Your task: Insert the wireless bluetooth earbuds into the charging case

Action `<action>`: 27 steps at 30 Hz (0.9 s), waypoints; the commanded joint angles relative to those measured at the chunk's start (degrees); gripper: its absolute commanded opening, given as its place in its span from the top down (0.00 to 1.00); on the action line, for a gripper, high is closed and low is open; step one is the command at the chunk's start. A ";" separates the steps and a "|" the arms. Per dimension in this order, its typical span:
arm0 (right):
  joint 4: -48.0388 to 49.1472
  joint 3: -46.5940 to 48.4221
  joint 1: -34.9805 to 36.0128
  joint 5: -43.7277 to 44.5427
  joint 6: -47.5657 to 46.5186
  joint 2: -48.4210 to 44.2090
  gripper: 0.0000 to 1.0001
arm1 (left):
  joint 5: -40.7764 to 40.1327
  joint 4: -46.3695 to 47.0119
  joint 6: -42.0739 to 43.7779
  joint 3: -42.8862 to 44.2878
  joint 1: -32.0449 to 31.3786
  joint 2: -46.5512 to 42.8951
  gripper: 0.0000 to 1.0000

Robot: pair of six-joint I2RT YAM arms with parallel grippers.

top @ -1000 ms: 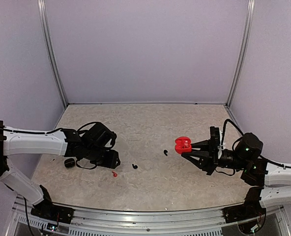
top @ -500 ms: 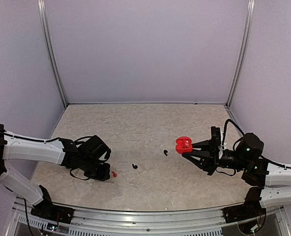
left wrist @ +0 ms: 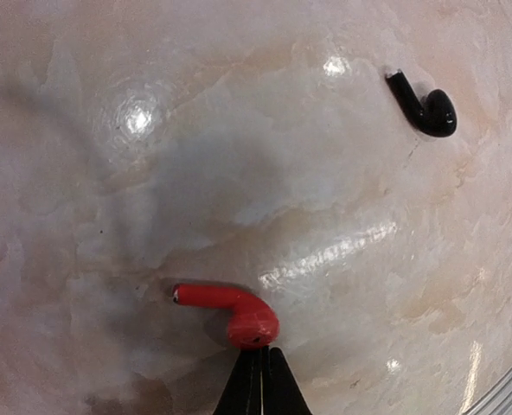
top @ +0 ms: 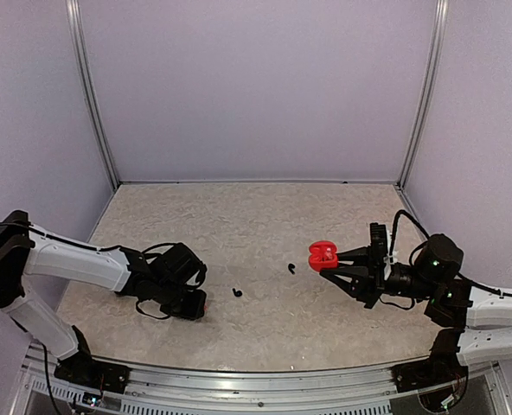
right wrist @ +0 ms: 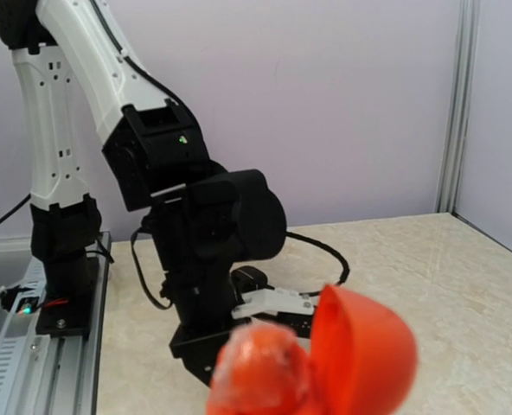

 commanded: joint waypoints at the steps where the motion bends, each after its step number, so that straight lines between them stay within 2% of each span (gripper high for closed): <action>1: 0.43 -0.39 -0.45 0.75 0.01 0.25 1.00 | -0.56 2.46 -0.26 2.32 -0.35 2.71 0.95; 8: 0.50 -0.39 -0.40 0.86 -0.21 0.58 1.00 | -3.08 3.50 0.16 5.75 -0.24 6.23 0.95; 17: 0.44 -0.18 -0.42 0.71 -0.17 0.83 1.00 | -2.56 2.67 2.33 11.31 2.13 6.39 0.90; 20: 0.18 -0.15 -0.36 0.80 -0.12 0.62 1.00 | -2.54 0.99 3.66 12.38 2.13 4.54 0.84; 24: 0.08 -0.12 -0.38 0.79 -0.13 0.67 1.00 | -5.57 -3.80 2.91 12.16 2.17 1.40 0.67; 27: 0.08 -0.04 -0.38 0.80 -0.04 0.87 1.00 | -6.86 -7.20 2.24 10.93 2.14 -0.35 0.61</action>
